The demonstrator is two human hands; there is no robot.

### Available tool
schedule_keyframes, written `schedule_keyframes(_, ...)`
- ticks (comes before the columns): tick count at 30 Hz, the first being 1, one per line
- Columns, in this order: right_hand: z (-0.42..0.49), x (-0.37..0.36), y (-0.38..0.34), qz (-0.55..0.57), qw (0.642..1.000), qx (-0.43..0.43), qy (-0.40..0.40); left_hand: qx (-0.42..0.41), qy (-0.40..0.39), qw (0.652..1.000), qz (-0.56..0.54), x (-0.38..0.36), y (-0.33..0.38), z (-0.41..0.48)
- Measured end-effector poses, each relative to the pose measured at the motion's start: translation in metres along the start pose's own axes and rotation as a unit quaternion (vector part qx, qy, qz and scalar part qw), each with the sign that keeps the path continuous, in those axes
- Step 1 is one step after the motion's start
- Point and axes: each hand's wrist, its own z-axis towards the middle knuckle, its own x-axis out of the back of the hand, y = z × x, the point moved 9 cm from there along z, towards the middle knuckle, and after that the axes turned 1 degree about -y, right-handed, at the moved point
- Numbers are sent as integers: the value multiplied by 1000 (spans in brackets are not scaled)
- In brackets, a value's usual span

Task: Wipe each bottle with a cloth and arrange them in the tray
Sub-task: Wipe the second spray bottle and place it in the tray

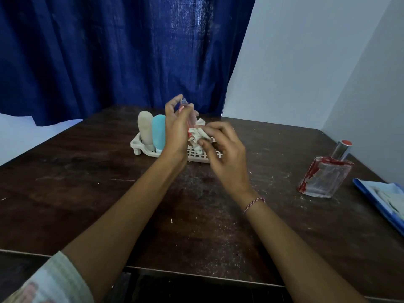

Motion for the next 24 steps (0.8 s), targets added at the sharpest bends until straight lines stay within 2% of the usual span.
schedule_keyframes(4,1,-4,-2,21,1000,3,-12,9,30,998,-49,5,1,-3)
schedule_keyframes(11,-1,6,6,41,999,-17,9,39,-9,996,-74,-9,-15,-9)
schedule_keyframes(16,1,6,5,31,999,-16,13,89,-11,984,-154,-10,-19,-14)
schedule_keyframes(19,2,9,-3,27,999,15,6,117,-41,974,-192,-14,-19,-15)
schedule_keyframes(24,3,22,1,25,999,8,33,118,-78,979,-147,-23,-22,-17)
